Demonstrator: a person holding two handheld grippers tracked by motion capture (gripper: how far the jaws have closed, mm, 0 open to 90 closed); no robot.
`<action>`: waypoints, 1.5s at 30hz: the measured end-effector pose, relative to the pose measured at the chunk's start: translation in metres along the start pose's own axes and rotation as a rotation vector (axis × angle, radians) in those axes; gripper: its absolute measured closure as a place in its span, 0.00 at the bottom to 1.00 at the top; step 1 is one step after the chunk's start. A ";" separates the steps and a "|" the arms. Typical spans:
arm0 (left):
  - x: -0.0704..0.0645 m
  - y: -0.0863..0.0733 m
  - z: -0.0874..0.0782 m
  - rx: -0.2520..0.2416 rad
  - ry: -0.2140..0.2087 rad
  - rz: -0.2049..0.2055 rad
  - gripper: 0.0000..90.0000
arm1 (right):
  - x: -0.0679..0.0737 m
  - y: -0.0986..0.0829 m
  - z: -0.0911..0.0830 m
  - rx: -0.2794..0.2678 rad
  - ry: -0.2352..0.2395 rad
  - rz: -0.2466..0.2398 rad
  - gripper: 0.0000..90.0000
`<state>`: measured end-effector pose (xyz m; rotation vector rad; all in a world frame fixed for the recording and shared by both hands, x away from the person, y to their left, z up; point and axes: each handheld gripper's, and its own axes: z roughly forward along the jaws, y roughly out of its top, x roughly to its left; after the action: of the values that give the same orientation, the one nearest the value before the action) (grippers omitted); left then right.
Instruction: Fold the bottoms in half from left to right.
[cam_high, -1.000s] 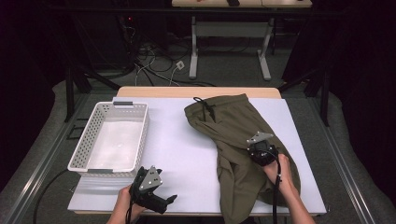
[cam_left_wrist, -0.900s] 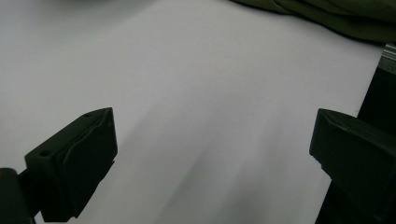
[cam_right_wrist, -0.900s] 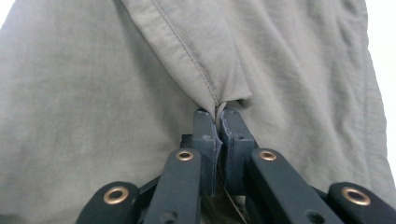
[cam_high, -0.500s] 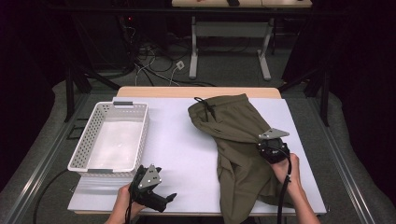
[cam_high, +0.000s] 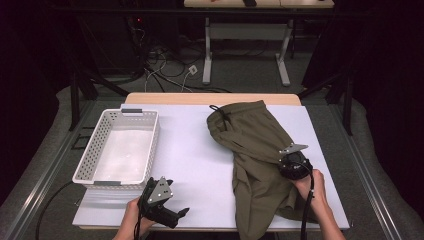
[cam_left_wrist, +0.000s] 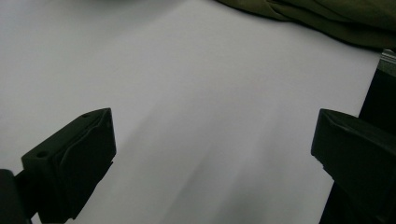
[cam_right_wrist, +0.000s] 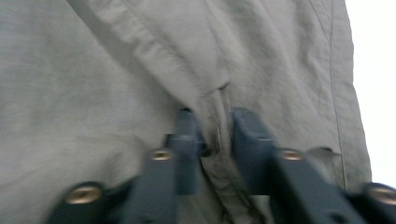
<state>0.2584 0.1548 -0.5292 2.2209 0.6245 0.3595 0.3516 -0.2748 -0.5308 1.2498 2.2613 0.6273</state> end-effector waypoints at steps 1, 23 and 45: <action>0.001 0.000 0.000 0.001 -0.001 0.000 0.00 | 0.000 0.001 -0.001 -0.015 0.001 0.001 0.58; 0.000 0.001 0.002 0.008 -0.002 0.003 0.00 | 0.036 0.021 0.023 -0.013 0.052 -0.144 0.85; 0.000 0.001 0.001 0.006 -0.001 0.006 0.00 | 0.008 0.021 -0.014 -0.175 -0.062 -0.011 1.00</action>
<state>0.2592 0.1538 -0.5293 2.2286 0.6190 0.3604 0.3528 -0.2603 -0.5087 1.1547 2.1124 0.7540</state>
